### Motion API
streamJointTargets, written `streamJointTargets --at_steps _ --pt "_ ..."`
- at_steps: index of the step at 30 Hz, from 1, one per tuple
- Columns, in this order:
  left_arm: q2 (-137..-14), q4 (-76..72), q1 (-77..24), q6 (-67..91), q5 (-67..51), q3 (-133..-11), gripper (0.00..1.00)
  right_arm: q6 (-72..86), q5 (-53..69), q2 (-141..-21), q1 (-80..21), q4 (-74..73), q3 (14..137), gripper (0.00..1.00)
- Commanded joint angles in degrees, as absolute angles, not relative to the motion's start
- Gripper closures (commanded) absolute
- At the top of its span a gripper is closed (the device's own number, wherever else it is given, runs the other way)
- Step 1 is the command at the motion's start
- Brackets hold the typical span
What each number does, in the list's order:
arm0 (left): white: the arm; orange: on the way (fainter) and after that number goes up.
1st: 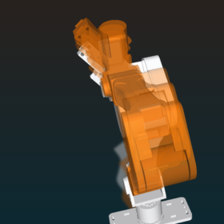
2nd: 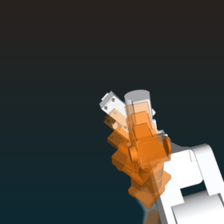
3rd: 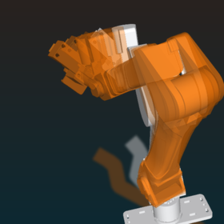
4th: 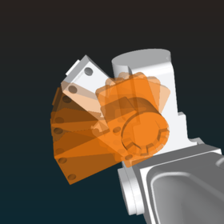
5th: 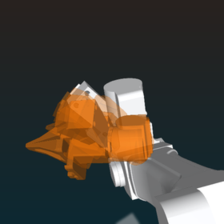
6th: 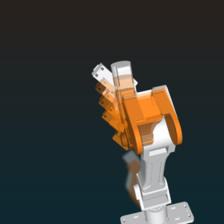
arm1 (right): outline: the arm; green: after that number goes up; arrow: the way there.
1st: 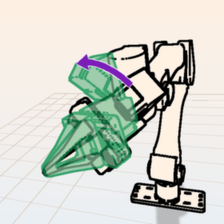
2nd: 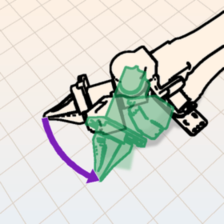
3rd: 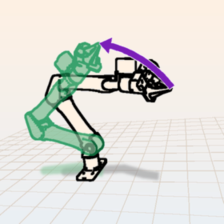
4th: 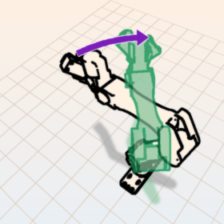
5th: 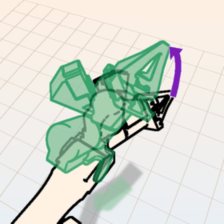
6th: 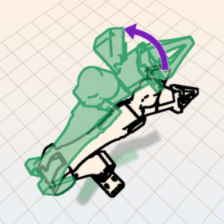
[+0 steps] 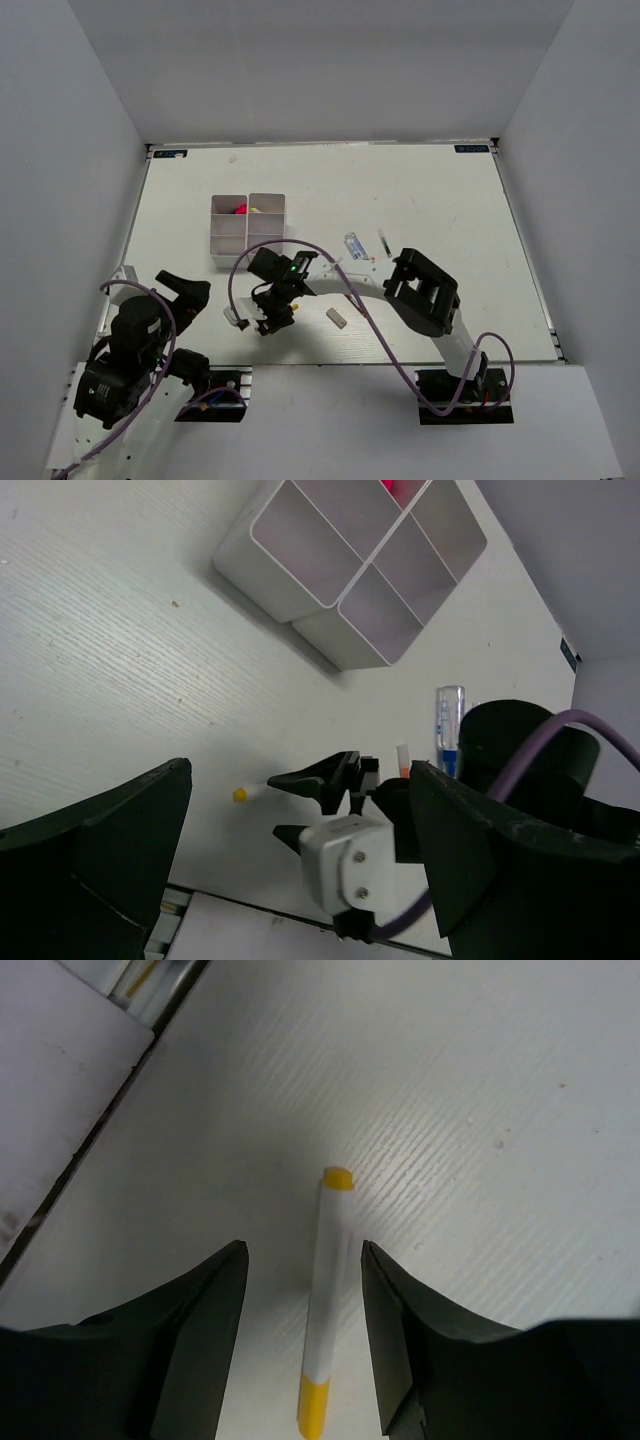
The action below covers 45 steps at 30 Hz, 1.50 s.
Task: Sort the stationery into containers
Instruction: Pick up the pen from the center of the board.
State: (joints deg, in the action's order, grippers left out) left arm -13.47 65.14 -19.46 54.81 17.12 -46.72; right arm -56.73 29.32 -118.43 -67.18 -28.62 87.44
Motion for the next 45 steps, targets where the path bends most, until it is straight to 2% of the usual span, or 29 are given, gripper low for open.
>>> streamJointTargets --at_steps 1,10,19,24,28,31,39,45 --pt "-11.96 69.87 -19.34 56.43 19.34 -48.25 0.01 -55.46 24.18 -120.93 -68.47 -31.9 91.48 0.45" --pt "-8.96 69.87 -19.34 58.1 19.86 -48.25 0.01 -53.88 16.17 -124.54 -69.87 -34.88 94.13 0.5" --pt "-6.33 69.87 -19.34 59.23 20.39 -47.72 0.01 -62.56 11.16 -126.65 -69.7 -48.07 92.57 0.72" --pt "-4.22 70.4 -19.34 59.77 20.92 -47.2 0.01 -63.28 9.67 -124.54 -69.52 -48.69 87.29 0.8" --pt "-3.69 70.4 -19.34 60.29 20.92 -47.2 0.01 -60.92 10.46 -122.7 -69.17 -48.6 84.38 0.93" --pt "-4.39 70.4 -19.34 60.29 20.92 -47.2 0.01 -58.63 12.73 -119.37 -68.12 -48.6 83.5 0.98" --pt "-7.56 68.73 -19.34 57.75 18.73 -46.67 0.01 -46.95 23.46 -106.28 -60.04 -44.92 88.67 1.0" --pt "-8.7 66.89 -19.34 56.61 17.58 -46.05 0.01 -36.77 26.8 -100.72 -51.35 -30.27 94.38 1.0"
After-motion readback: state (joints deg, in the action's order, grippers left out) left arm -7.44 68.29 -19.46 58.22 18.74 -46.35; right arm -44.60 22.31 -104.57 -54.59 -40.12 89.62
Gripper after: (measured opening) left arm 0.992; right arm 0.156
